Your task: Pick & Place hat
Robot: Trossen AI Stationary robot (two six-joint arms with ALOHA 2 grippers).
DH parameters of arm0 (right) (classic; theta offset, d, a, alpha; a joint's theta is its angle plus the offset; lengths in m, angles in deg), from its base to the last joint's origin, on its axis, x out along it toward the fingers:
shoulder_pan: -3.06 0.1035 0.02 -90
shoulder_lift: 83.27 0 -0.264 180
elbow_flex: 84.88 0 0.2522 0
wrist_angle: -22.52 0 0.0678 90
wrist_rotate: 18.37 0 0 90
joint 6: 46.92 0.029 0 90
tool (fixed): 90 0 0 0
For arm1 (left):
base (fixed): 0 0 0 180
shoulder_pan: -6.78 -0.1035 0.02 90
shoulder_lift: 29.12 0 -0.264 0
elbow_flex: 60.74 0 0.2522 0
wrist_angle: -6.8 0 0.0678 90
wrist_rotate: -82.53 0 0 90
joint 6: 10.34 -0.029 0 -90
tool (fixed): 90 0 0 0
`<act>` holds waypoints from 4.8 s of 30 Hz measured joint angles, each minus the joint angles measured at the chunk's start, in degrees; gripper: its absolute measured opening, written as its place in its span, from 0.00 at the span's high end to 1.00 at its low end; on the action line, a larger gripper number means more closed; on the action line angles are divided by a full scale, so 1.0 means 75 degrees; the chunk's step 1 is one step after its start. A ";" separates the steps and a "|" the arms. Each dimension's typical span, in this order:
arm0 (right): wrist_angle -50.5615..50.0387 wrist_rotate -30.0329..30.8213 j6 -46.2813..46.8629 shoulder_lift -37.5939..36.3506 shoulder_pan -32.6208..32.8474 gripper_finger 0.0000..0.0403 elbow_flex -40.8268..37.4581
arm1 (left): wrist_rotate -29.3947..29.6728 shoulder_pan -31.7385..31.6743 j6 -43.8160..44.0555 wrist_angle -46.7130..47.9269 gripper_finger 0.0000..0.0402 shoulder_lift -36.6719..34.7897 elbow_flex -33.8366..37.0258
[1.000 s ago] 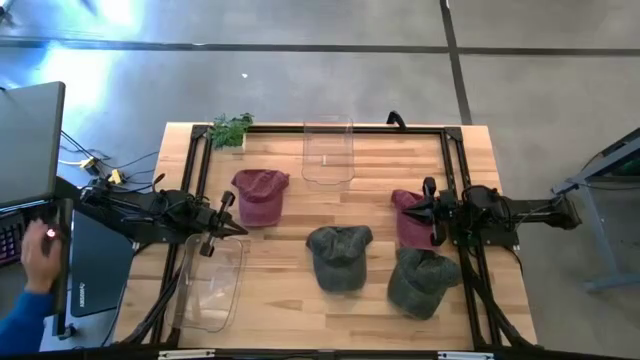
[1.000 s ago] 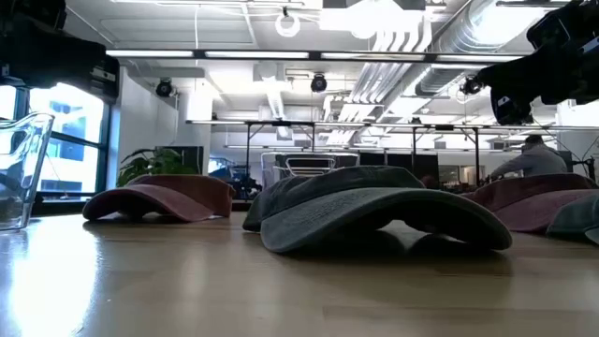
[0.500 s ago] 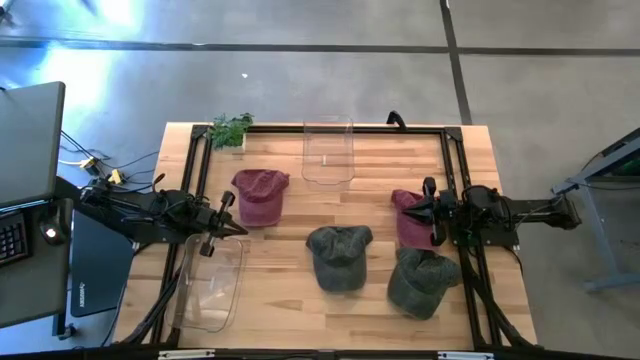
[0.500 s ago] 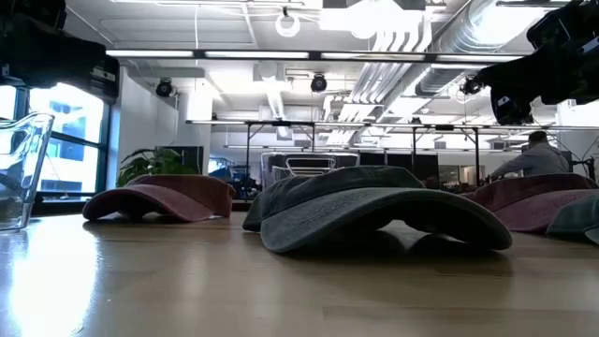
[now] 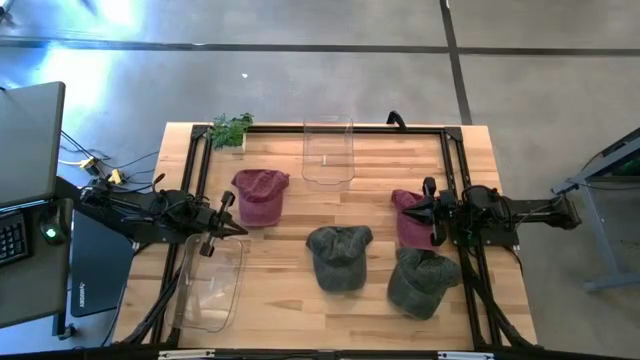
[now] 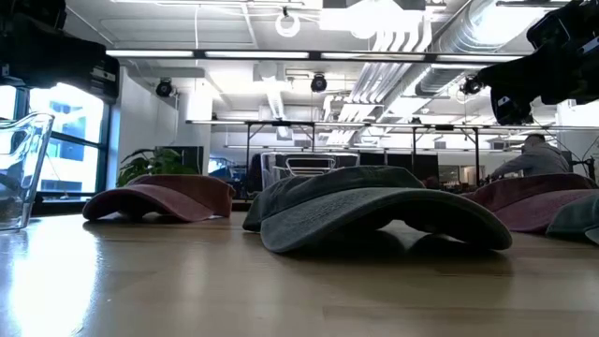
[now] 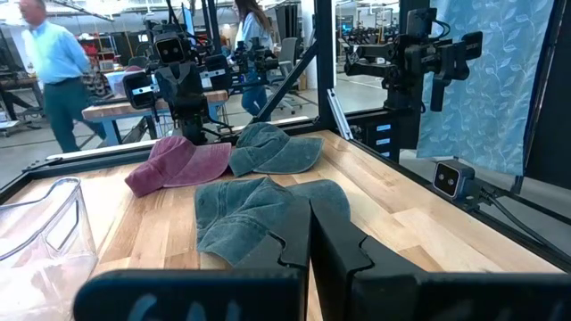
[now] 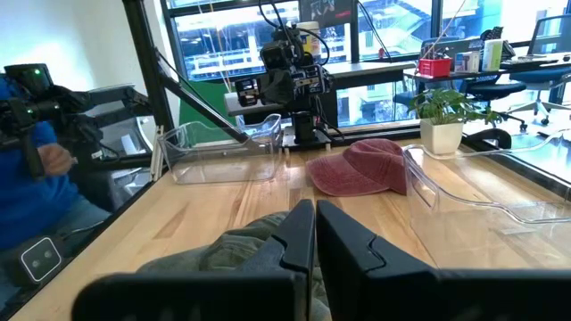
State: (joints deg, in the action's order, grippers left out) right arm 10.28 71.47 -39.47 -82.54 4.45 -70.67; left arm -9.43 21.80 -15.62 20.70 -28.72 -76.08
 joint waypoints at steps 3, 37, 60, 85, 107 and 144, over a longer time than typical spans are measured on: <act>0.0000 0.0000 0.0000 0.0000 0.0000 0.97 -0.0001 | 0.0000 0.0000 -0.0003 0.0000 1.00 0.0000 0.0000; 0.0000 0.0000 0.0000 0.0003 0.0000 0.97 -0.0001 | 0.0940 0.0000 -0.0260 -0.1269 1.00 0.0010 0.0000; 0.0006 -0.0025 0.0482 0.0003 0.0003 0.97 -0.0001 | 0.5468 -0.0006 0.0126 -0.1259 1.00 0.8009 -0.5102; -0.0001 0.0008 0.0347 0.0114 0.0009 0.97 0.0000 | 0.0571 -0.1880 0.4752 0.5582 0.48 1.4499 -1.1830; -0.0023 0.0000 0.0343 0.0308 0.0007 0.97 0.0002 | 0.0889 -0.1296 0.5937 0.3884 0.66 1.5732 -1.1088; 0.0824 -0.0664 0.0868 0.1529 0.0239 0.97 0.0002 | 0.1453 -0.1385 0.4399 0.3260 0.63 1.5602 -1.1051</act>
State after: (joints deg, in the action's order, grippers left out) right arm 16.46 66.49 -32.96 -71.07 6.24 -70.65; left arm 1.47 11.42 17.38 45.15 88.30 -158.97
